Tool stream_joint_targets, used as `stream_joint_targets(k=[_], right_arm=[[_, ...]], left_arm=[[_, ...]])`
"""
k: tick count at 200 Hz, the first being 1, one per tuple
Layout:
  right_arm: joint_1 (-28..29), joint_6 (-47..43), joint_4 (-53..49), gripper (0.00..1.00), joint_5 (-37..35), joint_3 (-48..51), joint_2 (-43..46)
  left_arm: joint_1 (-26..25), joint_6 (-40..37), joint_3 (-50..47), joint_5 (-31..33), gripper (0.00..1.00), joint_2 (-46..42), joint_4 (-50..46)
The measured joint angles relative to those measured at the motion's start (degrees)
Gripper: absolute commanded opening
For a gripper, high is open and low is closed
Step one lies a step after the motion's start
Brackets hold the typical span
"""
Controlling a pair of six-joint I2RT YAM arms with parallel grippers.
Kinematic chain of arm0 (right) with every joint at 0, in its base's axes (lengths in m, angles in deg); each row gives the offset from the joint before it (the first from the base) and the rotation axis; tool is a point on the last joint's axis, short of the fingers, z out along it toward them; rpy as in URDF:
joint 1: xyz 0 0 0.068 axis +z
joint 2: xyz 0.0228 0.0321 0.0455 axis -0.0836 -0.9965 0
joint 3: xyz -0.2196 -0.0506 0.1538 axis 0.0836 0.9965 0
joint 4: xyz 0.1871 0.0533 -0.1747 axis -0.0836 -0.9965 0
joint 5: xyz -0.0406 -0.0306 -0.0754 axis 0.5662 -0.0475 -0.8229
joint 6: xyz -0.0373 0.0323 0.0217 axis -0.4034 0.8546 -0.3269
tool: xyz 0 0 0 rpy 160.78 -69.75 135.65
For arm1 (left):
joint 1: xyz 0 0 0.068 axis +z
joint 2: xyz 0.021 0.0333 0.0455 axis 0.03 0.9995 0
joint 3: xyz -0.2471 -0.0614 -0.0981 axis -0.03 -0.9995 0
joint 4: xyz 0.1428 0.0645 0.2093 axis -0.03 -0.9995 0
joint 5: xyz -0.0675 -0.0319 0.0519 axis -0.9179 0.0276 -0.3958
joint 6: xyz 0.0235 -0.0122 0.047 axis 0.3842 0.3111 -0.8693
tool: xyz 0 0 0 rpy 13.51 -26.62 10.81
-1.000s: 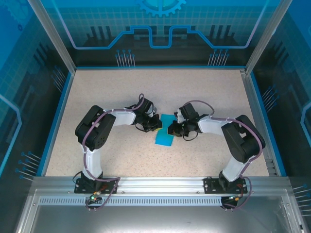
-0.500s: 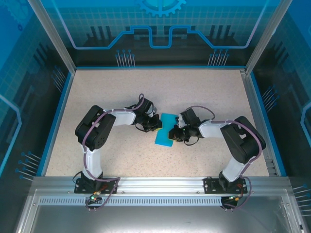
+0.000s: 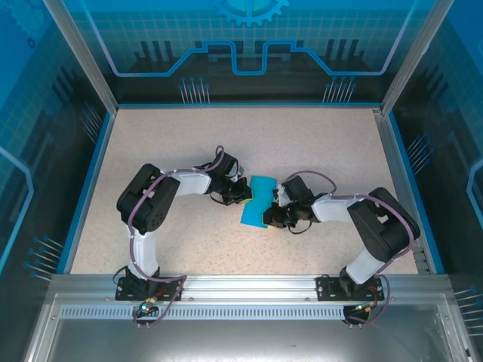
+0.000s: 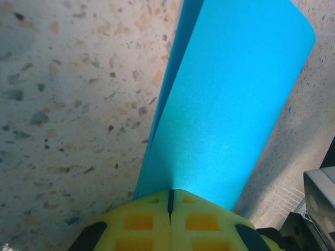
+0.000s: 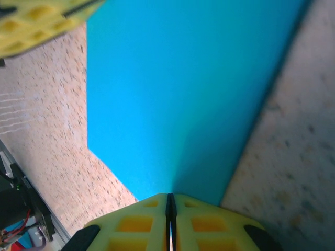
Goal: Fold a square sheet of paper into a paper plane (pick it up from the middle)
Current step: Fold the square sheet of paper in half at the center of the table.
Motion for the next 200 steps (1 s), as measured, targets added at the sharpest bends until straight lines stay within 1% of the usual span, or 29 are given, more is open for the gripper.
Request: stream_joint_targets(k=[25, 76, 97, 119, 133, 147, 159, 179, 200], right_arm=[[0.5, -1.0, -3.2, 0.12, -0.2, -0.1, 1.9], [1.1, -1.6, -5.4, 0.12, -0.2, -1.0, 0.7], [1.2, -1.6, -8.0, 0.12, -1.8, -2.5, 2.5], [0.3, -1.6, -9.3, 0.13, -3.0, -5.6, 7.2], [-1.7, -1.9, -9.2, 0.12, -3.7, -9.0, 8.2], [-4.0, -2.5, -9.1, 0.11, -5.1, -12.6, 6.6], [-5.4, -3.2, -9.4, 0.11, -6.4, -16.1, 3.6], [-5.5, -4.0, -10.4, 0.11, -7.8, -21.9, -3.7], [-4.9, -4.9, -12.5, 0.11, -9.0, -27.6, -10.8]], left_arm=[[0.0, 0.0, 0.0, 0.0, 0.02, 0.0, 0.0], [0.0, 0.0, 0.1, 0.0, 0.02, 0.0, 0.0], [0.0, -0.1, 0.4, 0.0, 0.02, 0.0, -0.5], [-0.1, -0.8, 1.1, 0.2, 0.06, 0.0, -1.6], [-0.3, -1.7, 2.1, 0.7, 0.09, 0.0, -3.1], [-0.6, -2.4, 3.1, 1.3, 0.14, 0.0, -5.2], [-0.6, -2.8, 3.9, 1.6, 0.18, 0.0, -7.0], [-0.7, -2.7, 4.5, 1.8, 0.22, -0.5, -8.6], [-0.7, -2.6, 4.5, 1.8, 0.23, -1.9, -9.8]])
